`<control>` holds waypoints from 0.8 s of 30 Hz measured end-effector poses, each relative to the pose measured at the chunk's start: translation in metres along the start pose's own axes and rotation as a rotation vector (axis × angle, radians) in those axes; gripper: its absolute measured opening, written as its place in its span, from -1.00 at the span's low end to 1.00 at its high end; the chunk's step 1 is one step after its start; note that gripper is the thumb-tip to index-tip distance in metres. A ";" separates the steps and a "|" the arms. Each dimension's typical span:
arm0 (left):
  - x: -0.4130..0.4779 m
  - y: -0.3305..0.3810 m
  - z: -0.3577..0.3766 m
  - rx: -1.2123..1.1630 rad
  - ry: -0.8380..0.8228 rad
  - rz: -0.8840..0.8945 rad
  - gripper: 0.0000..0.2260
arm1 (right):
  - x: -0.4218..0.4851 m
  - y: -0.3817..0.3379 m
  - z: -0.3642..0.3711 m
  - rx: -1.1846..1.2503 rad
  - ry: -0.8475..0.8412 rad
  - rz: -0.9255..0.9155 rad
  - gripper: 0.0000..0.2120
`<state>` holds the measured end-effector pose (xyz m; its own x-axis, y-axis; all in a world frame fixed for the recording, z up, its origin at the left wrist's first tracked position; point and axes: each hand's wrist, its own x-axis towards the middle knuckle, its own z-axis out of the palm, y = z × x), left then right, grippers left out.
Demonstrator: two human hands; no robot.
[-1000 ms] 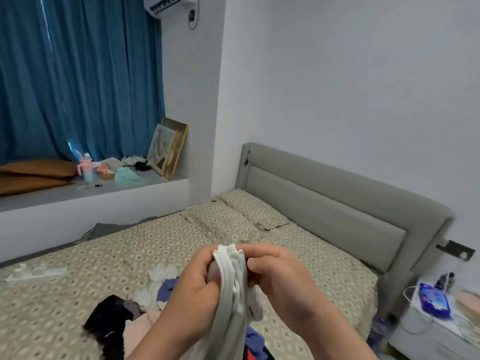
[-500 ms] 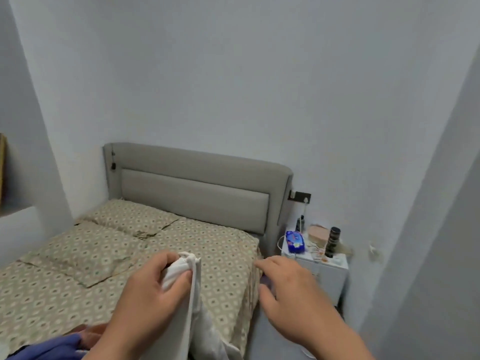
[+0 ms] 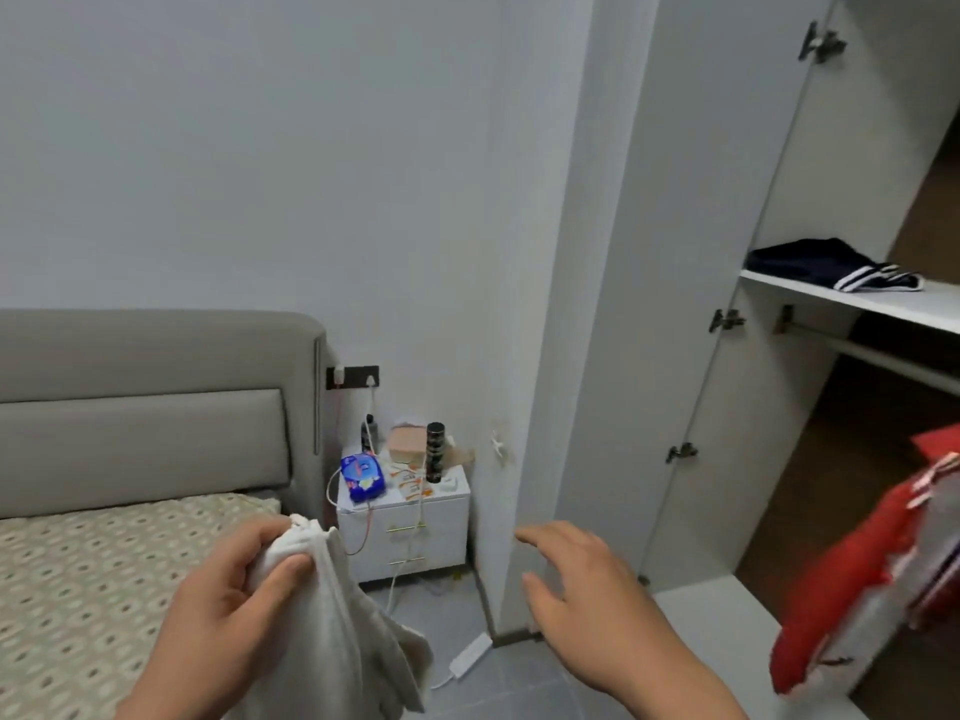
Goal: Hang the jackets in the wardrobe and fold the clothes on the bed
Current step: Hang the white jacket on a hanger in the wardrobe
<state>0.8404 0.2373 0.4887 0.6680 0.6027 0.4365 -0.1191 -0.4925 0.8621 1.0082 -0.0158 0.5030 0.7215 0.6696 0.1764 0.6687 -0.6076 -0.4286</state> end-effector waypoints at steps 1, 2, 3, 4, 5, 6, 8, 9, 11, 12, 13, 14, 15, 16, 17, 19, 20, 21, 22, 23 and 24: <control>0.015 -0.008 0.008 -0.037 -0.037 0.000 -0.84 | 0.006 0.006 -0.002 -0.014 0.006 0.033 -0.59; 0.030 -0.016 0.016 -0.078 -0.079 -0.003 -0.86 | 0.013 0.011 -0.002 -0.027 0.010 0.068 -0.59; 0.046 -0.024 0.025 -0.115 -0.121 -0.001 -0.86 | 0.021 0.017 -0.003 -0.036 0.015 0.105 -0.59; 0.061 -0.032 0.034 -0.129 -0.158 0.005 -0.84 | 0.029 0.022 -0.002 -0.038 0.021 0.145 -0.59; 0.076 -0.041 0.042 -0.139 -0.192 0.011 -0.83 | 0.036 0.027 -0.002 -0.038 0.029 0.184 -0.59; 0.091 -0.048 0.050 -0.152 -0.222 0.013 -0.84 | 0.044 0.031 -0.002 -0.038 0.042 0.221 -0.59; 0.121 -0.062 0.066 -0.166 -0.284 0.026 -0.82 | 0.059 0.037 -0.001 -0.042 0.071 0.290 -0.59; 0.135 -0.066 0.076 -0.170 -0.321 0.033 -0.80 | 0.065 0.040 -0.001 -0.043 0.087 0.324 -0.58; 0.159 -0.072 0.098 -0.186 -0.383 0.040 -0.76 | 0.076 0.046 -0.001 -0.038 0.126 0.388 -0.57; 0.171 -0.073 0.110 -0.202 -0.411 0.043 -0.76 | 0.079 0.049 -0.002 -0.036 0.149 0.422 -0.57; 0.181 -0.073 0.123 -0.221 -0.440 0.058 -0.77 | 0.081 0.052 -0.003 -0.038 0.170 0.454 -0.57; 0.189 -0.072 0.136 -0.238 -0.477 0.079 -0.77 | 0.082 0.056 -0.005 -0.043 0.186 0.484 -0.58; 0.197 -0.070 0.150 -0.259 -0.521 0.093 -0.79 | 0.082 0.060 -0.008 -0.050 0.198 0.512 -0.58; 0.205 -0.067 0.164 -0.278 -0.564 0.095 -0.76 | 0.083 0.065 -0.011 -0.056 0.211 0.540 -0.59; 0.213 -0.066 0.179 -0.289 -0.601 0.106 -0.68 | 0.083 0.071 -0.015 -0.060 0.223 0.571 -0.60; 0.228 -0.063 0.211 -0.301 -0.659 0.116 -0.63 | 0.083 0.086 -0.024 -0.069 0.244 0.643 -0.60; 0.235 -0.062 0.226 -0.303 -0.685 0.125 -0.65 | 0.083 0.096 -0.027 -0.075 0.257 0.677 -0.59; 0.240 -0.061 0.241 -0.304 -0.709 0.140 -0.67 | 0.083 0.107 -0.030 -0.076 0.270 0.707 -0.59; 0.245 -0.061 0.257 -0.316 -0.731 0.153 -0.68 | 0.083 0.118 -0.032 -0.071 0.284 0.735 -0.59; 0.249 -0.060 0.273 -0.335 -0.759 0.165 -0.66 | 0.084 0.130 -0.035 -0.063 0.300 0.760 -0.59; 0.252 -0.059 0.289 -0.350 -0.787 0.171 -0.65 | 0.086 0.143 -0.036 -0.056 0.320 0.780 -0.59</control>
<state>1.2285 0.2368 0.4735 0.9176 -0.1334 0.3745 -0.3965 -0.2379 0.8867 1.1723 -0.0602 0.4892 0.9907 -0.0985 0.0943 -0.0401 -0.8715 -0.4888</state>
